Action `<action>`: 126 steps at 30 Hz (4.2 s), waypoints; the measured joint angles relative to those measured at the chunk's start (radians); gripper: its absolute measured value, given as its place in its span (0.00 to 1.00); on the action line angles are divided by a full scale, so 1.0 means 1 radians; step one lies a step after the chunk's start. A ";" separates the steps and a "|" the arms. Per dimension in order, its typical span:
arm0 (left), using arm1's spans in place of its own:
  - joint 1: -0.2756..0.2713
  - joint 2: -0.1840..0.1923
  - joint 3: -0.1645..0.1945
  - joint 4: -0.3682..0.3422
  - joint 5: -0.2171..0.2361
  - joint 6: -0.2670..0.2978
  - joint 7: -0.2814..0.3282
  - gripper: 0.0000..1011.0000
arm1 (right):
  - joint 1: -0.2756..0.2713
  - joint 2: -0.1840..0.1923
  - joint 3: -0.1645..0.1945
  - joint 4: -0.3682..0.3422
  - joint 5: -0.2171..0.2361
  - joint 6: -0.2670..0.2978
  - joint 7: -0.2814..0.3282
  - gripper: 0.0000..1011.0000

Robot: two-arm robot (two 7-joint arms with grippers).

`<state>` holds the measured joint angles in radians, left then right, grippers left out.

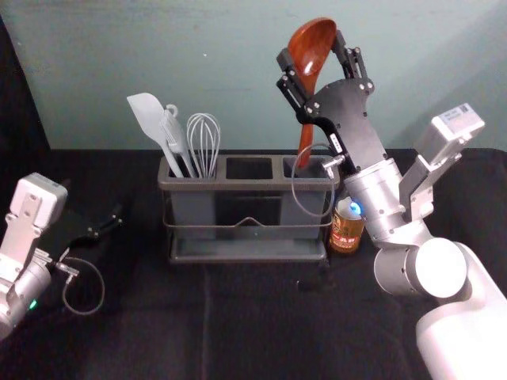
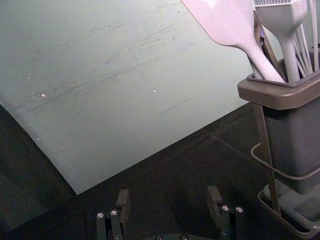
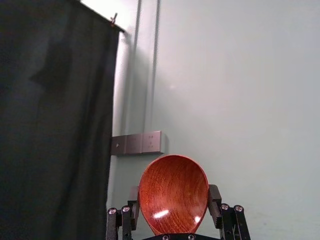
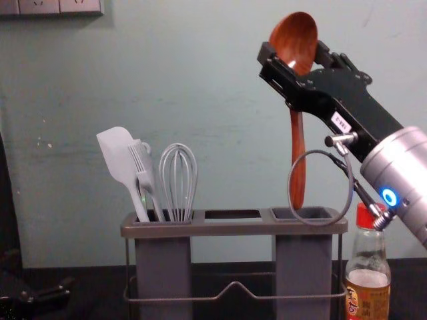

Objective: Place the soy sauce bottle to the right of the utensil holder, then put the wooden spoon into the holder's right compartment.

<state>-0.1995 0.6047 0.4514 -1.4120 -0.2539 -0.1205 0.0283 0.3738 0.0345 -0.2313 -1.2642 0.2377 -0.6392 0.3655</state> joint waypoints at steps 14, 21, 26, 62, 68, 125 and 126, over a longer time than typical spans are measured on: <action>0.000 0.000 0.000 0.000 0.000 0.000 0.000 1.00 | -0.005 -0.029 0.038 0.131 0.023 -0.127 0.060 0.83; 0.000 0.000 0.000 0.000 0.000 0.000 0.000 1.00 | -0.021 -0.034 0.051 0.152 0.014 -0.138 0.070 0.83; 0.000 0.000 0.000 0.000 0.000 0.000 0.000 1.00 | -0.033 -0.040 0.065 0.162 0.013 -0.149 0.075 0.83; 0.000 0.000 0.000 0.000 0.000 0.000 0.000 1.00 | -0.160 -0.052 0.218 -0.103 0.108 -0.179 0.069 0.99; 0.000 0.000 0.000 0.000 0.000 0.000 0.000 1.00 | -0.199 -0.016 0.257 -0.146 0.066 -0.158 0.064 0.99; 0.000 0.000 0.000 0.000 0.000 0.000 0.000 1.00 | -0.311 0.207 0.234 -0.106 -0.212 0.351 -0.148 0.99; 0.000 0.000 0.000 0.000 0.000 0.000 0.000 1.00 | -0.311 0.207 0.234 -0.107 -0.213 0.351 -0.148 0.99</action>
<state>-0.1995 0.6047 0.4514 -1.4120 -0.2540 -0.1205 0.0283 0.0624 0.2417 0.0032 -1.3707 0.0251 -0.2885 0.2174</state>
